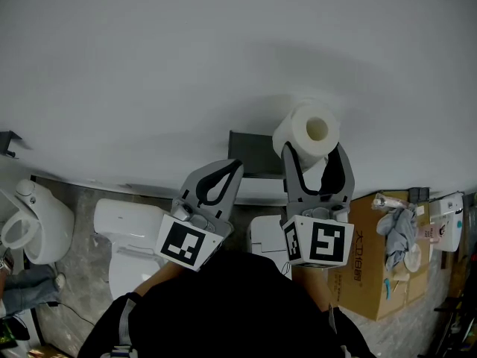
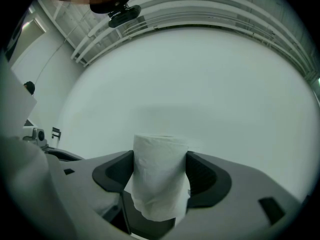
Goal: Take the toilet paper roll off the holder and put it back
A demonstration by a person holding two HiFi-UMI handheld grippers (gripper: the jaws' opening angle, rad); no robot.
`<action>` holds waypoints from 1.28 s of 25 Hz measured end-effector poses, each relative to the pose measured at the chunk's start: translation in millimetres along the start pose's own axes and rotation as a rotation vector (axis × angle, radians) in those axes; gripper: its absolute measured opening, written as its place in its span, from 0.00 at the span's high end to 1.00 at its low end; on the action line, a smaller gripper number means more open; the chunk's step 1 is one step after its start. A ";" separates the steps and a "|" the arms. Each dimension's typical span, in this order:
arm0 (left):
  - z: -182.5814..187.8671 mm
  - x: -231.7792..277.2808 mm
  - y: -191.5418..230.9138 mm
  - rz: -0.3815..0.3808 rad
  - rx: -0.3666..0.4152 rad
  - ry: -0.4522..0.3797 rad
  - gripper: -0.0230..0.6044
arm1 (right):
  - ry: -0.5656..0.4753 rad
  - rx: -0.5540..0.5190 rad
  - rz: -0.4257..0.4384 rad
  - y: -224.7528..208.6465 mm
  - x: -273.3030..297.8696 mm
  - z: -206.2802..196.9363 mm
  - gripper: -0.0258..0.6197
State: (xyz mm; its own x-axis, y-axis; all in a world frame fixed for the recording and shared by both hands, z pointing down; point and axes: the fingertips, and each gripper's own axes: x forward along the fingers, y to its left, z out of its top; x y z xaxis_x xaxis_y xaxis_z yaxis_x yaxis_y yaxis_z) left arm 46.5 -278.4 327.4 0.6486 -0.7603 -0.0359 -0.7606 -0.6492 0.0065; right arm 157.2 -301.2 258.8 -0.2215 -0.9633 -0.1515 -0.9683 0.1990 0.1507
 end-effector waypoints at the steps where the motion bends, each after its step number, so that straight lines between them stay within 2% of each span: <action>1: -0.3 -0.8 1.4 0.003 -0.001 0.001 0.95 | 0.000 0.000 0.004 2.1 1.3 -0.1 0.44; 17: -2.8 -15.0 20.9 0.063 -0.006 0.006 0.95 | 0.024 0.006 0.092 37.0 18.5 -15.1 0.44; 32: -6.8 -17.5 18.4 0.084 -0.004 0.019 0.95 | 0.097 0.032 0.113 43.0 21.1 -51.1 0.44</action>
State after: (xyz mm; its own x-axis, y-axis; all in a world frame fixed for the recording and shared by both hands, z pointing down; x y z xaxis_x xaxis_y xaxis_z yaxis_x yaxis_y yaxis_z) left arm 21.4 -277.2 334.9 0.5833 -0.8121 -0.0156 -0.8121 -0.5835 0.0124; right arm 116.8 -322.2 312.0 -0.3185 -0.9471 -0.0396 -0.9415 0.3112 0.1296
